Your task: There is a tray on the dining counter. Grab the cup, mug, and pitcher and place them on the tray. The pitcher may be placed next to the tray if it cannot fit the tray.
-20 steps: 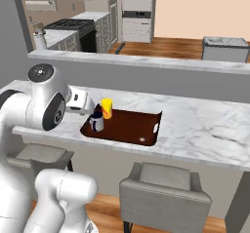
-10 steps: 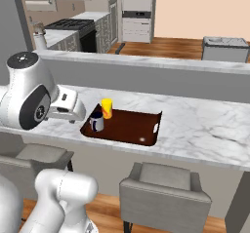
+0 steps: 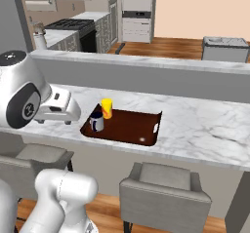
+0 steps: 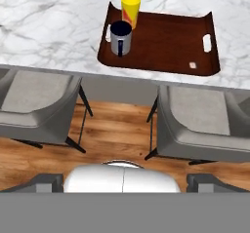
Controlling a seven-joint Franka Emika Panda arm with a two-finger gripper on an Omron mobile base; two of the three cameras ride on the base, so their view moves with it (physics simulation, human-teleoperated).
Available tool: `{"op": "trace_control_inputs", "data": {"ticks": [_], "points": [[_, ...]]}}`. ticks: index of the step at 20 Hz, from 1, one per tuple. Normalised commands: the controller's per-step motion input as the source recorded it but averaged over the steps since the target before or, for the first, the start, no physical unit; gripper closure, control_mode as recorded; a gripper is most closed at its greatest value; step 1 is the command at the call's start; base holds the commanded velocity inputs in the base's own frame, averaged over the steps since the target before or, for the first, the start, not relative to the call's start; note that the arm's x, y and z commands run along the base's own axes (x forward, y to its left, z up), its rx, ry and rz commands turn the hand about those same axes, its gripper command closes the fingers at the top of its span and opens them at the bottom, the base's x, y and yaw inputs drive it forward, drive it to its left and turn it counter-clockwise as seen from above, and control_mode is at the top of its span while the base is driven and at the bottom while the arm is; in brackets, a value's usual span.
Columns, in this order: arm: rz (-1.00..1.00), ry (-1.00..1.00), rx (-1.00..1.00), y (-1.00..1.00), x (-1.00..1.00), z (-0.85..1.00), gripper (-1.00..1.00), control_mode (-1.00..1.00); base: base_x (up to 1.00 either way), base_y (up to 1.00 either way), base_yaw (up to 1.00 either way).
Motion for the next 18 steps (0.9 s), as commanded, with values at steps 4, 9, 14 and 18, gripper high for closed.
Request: {"op": "trace_control_inputs", "data": {"ticks": [4,9,14,18], "points": [[0.0,0.03,0.0,-0.01,0.0,0.0,-1.0,-1.0,0.0,0.0,0.0],[0.0,0.01,0.06,-0.08,0.0,0.01,-1.0,-1.0,0.0,0.0,0.0],[0.0,0.0,0.08,-0.12,-0.01,0.01,-1.0,1.0,0.0,-0.01,0.0],[0.0,0.0,0.0,0.0,0.0,0.0,-1.0,1.0,-0.17,0.0,0.0]]}}
